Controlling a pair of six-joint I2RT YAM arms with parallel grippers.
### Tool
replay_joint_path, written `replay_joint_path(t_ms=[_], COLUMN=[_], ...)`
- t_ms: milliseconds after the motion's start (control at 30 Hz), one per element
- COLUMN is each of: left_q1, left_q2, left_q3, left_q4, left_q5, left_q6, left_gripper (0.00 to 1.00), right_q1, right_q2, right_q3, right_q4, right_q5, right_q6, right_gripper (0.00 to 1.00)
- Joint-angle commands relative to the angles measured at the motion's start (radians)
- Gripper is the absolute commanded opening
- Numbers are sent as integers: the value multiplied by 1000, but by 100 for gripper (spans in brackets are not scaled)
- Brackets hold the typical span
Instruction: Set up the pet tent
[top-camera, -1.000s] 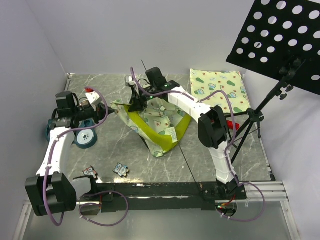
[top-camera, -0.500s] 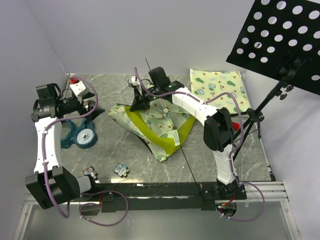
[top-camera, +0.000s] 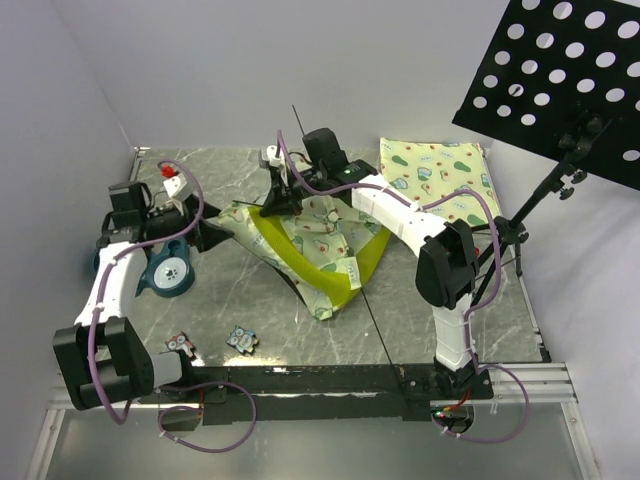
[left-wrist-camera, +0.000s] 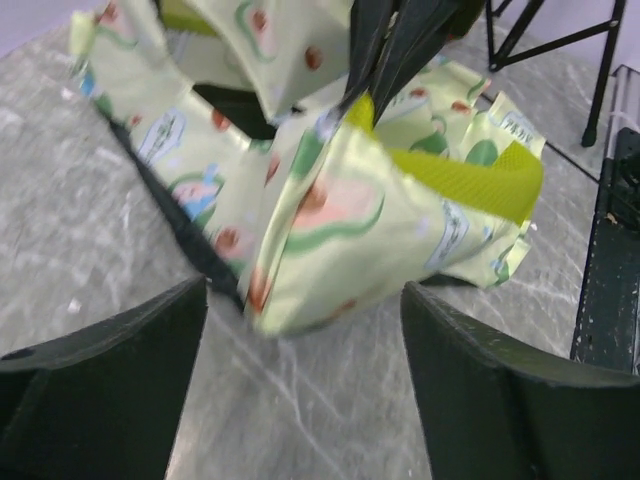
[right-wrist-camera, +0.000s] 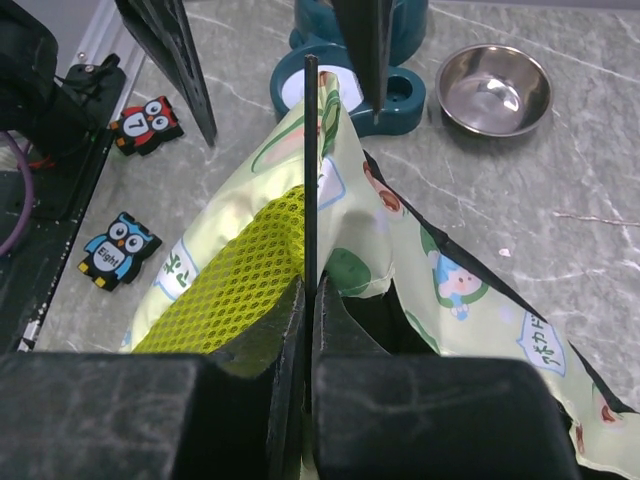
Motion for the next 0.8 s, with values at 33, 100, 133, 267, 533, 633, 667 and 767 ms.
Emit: replay_joint_path(t_ms=[33,100,133,267,533,633,667,767], left_q1=[-75,-75,-75,-73,-73,-75,-75,-75], left_q2=[12,21,23,16,-56,-79,-77,-47], left_q3=[-27,-32,-26,33,126,134,143,189], left_q4=[309,314,297,112,-184,-211,-220,-316], left_q5=[-15,-15,-11,-2,-74,-95,-98,-95], left_q6=[-178,-183,-163,-2,408,484,494,570], left_gripper=[67,52,43,12,1,1,1,1], right_q1=[-7,-7,-7,-7,-6,-3,-1,2], right_q2=[-75,-87,-95,-118,-150,-153,-149,-141], right_q3=[-11,-26,-35,-63,-78,-83,-77,-67], right_q4=[60,75,85,103,89,154,167,229], right_q5=[-51,-51,-51,-46,-63,-62,-65,-69], right_q6=[13,20,27,37,97,169,187,240], right_gripper=[0,0,0,0,36,43,43,40])
